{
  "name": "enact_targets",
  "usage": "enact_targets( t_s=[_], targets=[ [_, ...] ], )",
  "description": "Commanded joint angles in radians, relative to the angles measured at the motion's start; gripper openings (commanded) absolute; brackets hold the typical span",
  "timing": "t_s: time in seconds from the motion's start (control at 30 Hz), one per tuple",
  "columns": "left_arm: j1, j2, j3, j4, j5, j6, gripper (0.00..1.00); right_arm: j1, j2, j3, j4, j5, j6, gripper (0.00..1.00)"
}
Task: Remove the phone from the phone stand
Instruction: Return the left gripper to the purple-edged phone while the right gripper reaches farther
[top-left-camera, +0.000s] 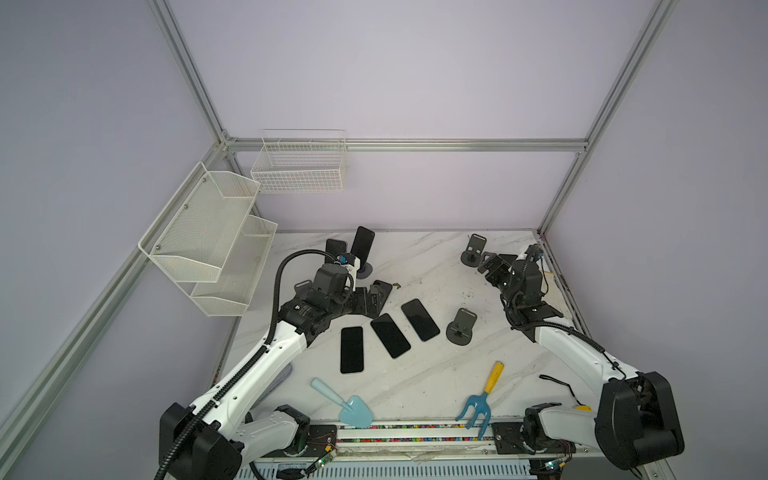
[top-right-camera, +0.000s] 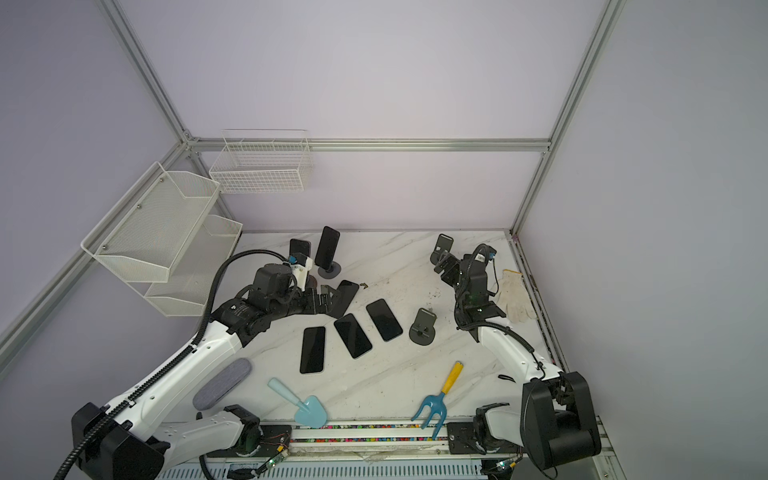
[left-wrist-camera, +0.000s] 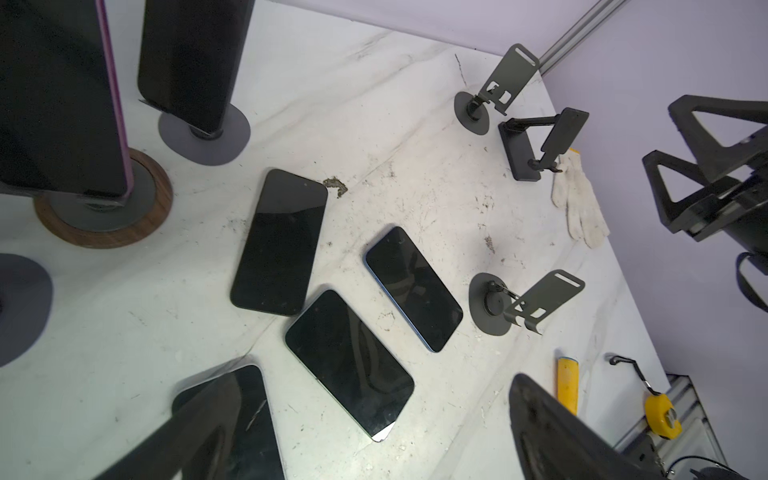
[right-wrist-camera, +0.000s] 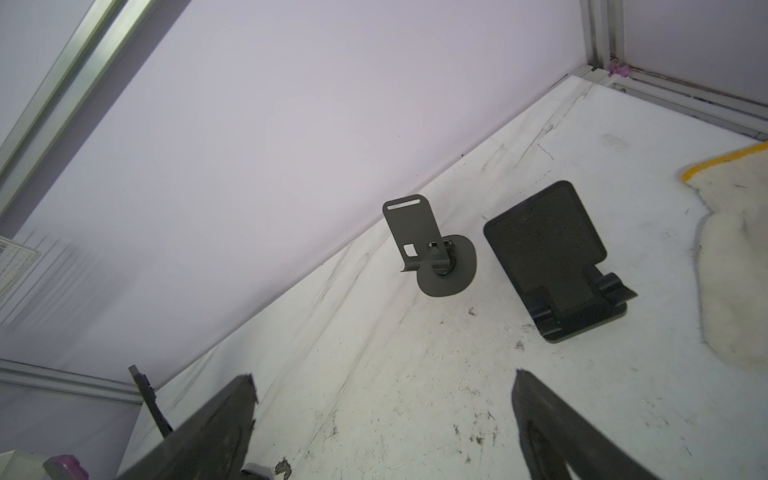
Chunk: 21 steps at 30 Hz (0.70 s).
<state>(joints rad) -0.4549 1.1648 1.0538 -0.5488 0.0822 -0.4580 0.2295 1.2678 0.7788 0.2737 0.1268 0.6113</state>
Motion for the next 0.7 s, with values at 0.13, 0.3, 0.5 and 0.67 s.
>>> enact_targets(
  t_s=[0.13, 0.3, 0.5, 0.67],
  targets=[
    [0.099, 0.125, 0.361, -0.095, -0.042, 0.225, 1.0, 0.0, 0.014, 0.078, -0.034, -0.096, -0.042, 0.97],
    [0.204, 0.239, 0.507, -0.093, -0.006, 0.278, 1.0, -0.001, -0.041, 0.095, -0.069, -0.12, -0.084, 0.97],
    [0.272, 0.362, 0.534, -0.018, 0.02, 0.355, 1.0, -0.002, -0.108, 0.068, -0.053, -0.076, -0.177, 0.97],
    [0.321, 0.411, 0.515, 0.056, 0.096, 0.366, 1.0, 0.001, -0.086, 0.007, 0.089, -0.146, -0.227, 0.97]
  ],
)
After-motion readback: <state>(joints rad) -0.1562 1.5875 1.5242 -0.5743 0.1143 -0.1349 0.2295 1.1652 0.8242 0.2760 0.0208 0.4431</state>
